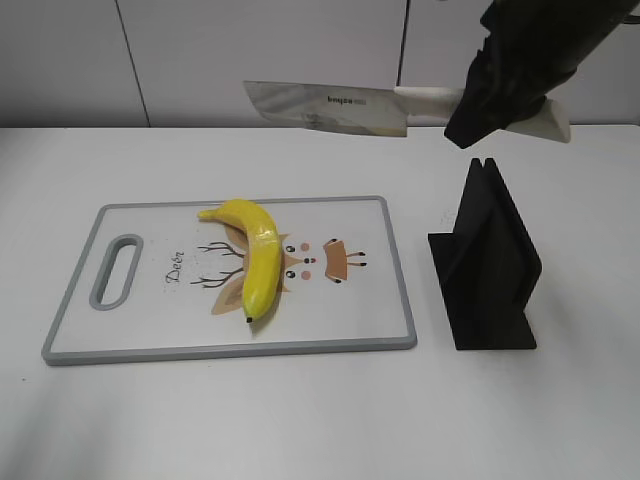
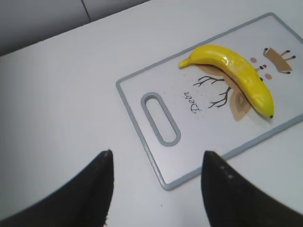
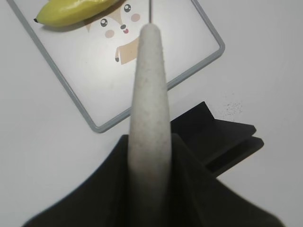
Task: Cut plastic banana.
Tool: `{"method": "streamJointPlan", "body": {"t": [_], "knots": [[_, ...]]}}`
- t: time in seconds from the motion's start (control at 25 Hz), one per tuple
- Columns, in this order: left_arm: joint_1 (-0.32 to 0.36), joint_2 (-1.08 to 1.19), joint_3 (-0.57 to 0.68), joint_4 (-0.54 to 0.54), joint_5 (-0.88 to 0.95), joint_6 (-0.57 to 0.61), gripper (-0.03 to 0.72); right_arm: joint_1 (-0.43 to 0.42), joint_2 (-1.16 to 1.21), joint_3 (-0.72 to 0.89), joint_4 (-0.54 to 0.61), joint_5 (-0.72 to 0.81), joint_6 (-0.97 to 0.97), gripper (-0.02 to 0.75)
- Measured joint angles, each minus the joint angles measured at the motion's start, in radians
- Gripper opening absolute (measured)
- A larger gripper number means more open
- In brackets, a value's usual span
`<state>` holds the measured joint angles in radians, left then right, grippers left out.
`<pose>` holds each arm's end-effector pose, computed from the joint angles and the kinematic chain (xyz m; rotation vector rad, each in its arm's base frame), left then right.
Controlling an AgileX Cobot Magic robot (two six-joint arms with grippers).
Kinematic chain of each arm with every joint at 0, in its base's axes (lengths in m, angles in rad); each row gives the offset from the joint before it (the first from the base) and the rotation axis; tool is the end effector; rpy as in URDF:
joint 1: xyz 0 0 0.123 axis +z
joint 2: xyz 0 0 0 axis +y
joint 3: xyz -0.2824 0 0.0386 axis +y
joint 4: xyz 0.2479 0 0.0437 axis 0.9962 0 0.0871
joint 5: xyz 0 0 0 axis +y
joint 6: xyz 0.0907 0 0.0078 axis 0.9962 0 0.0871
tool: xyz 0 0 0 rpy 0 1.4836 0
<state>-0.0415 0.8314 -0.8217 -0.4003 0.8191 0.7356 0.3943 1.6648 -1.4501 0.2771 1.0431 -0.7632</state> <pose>0.1520 -0.0323 0.3426 0.6944 2.1285 -0.1050 0.3169 0.1552 0.3095 -1.3673 2.3177 0.2560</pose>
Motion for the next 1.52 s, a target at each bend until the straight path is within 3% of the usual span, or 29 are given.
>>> {"method": "streamJointPlan", "body": {"t": [0.28, 0.84, 1.36, 1.44, 1.52], "knots": [[-0.013, 0.260, -0.204, -0.025, 0.002, 0.176, 0.552, 0.000, 0.072, -0.063, 0.021, 0.001, -0.122, 0.168], [-0.306, 0.618, -0.333, -0.029, -0.009, 0.650, 0.552, 0.000, 0.183, -0.078, 0.245, 0.059, -0.549, 0.168], [-0.330, 0.819, -0.440, -0.024, -0.036, 0.713, 0.542, 0.000, 0.223, -0.093, 0.327, 0.020, -0.650, 0.168], [-0.330, 0.833, -0.442, -0.021, -0.036, 0.713, 0.495, 0.000, 0.223, -0.093, 0.329, 0.011, -0.652, 0.168], [-0.330, 0.837, -0.442, -0.021, -0.045, 0.713, 0.397, 0.000, 0.225, -0.093, 0.329, 0.003, -0.652, 0.168]]}}
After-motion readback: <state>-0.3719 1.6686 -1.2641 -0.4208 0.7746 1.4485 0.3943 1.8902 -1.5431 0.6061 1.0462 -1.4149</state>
